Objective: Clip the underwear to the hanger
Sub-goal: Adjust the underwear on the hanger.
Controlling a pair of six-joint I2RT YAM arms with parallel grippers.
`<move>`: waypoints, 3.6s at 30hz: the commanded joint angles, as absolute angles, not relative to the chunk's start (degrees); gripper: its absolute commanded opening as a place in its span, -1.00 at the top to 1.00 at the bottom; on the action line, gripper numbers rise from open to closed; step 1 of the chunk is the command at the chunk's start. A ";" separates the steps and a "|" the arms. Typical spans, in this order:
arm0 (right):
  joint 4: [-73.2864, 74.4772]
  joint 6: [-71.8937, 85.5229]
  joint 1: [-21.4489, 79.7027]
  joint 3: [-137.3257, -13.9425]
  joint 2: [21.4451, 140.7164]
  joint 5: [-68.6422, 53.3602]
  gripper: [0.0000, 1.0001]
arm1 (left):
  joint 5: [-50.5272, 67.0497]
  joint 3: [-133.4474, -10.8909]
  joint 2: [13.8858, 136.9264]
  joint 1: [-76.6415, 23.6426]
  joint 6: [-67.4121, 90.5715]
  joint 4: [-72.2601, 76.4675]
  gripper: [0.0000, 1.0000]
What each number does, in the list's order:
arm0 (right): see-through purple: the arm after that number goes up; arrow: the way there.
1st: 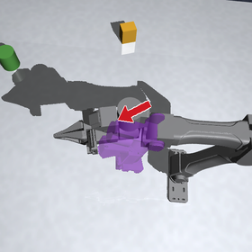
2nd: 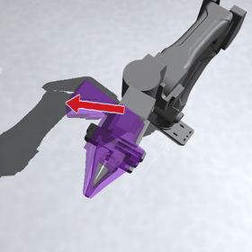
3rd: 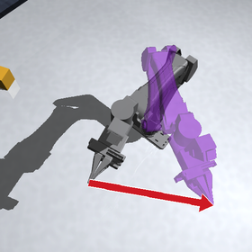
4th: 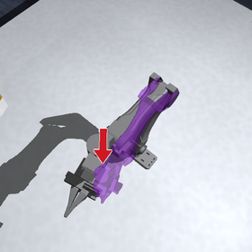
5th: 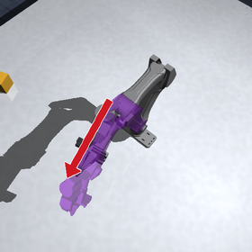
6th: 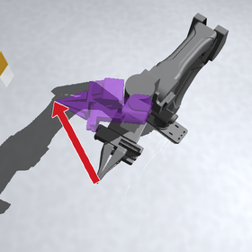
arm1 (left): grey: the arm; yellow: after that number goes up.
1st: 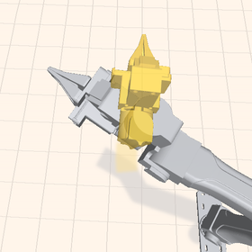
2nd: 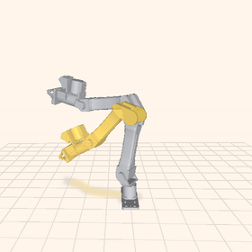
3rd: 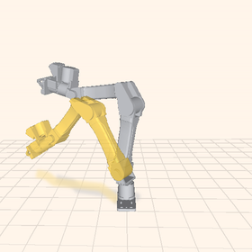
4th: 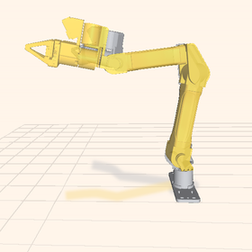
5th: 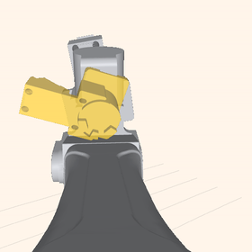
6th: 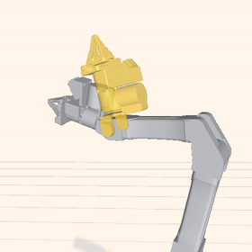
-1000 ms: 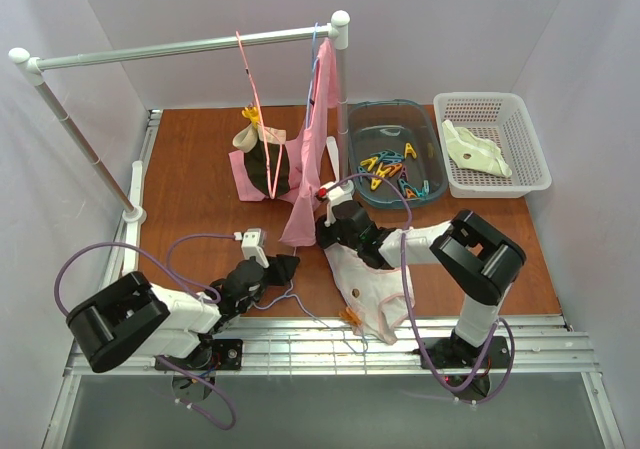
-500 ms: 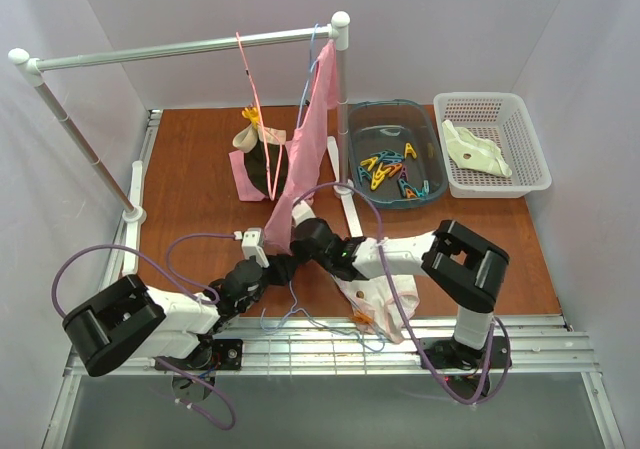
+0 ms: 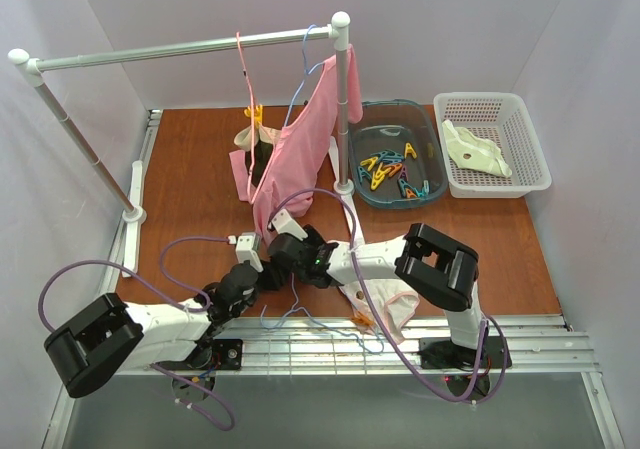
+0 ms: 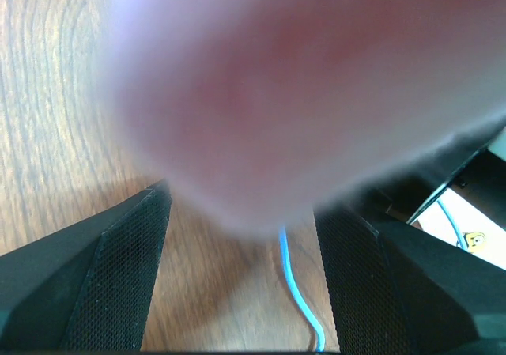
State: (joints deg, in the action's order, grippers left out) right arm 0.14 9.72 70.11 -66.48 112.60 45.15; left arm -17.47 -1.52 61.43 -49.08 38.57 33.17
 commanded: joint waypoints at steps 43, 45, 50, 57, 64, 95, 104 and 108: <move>-14.94 13.35 74.01 -38.59 80.51 21.79 -0.09 | -15.12 0.18 54.22 -50.45 41.84 31.11 -0.31; -15.03 13.62 72.25 -37.19 80.16 23.19 -0.04 | -14.94 0.17 55.36 -50.89 41.75 31.11 -0.31; -14.94 13.62 70.93 -34.10 81.29 25.57 0.07 | -14.50 -1.58 58.35 -51.42 41.92 31.90 -0.30; -13.98 16.34 70.84 -31.12 81.91 28.12 0.20 | -14.06 -2.99 62.92 -52.64 42.36 34.80 -0.28; -11.25 18.10 70.84 -30.23 83.58 29.09 0.39 | -14.06 -4.31 65.83 -53.61 42.36 36.56 -0.27; 8.70 51.61 81.56 -41.66 91.67 24.44 0.92 | -14.15 -9.40 74.00 -53.61 39.90 40.08 -0.24; 5.99 31.31 76.56 -39.99 82.36 31.65 -0.23 | -20.46 -8.61 69.88 -53.61 38.67 34.29 -0.29; -0.17 24.37 71.03 -37.62 78.23 27.42 -0.25 | -24.69 -8.17 66.45 -53.61 39.89 30.07 -0.27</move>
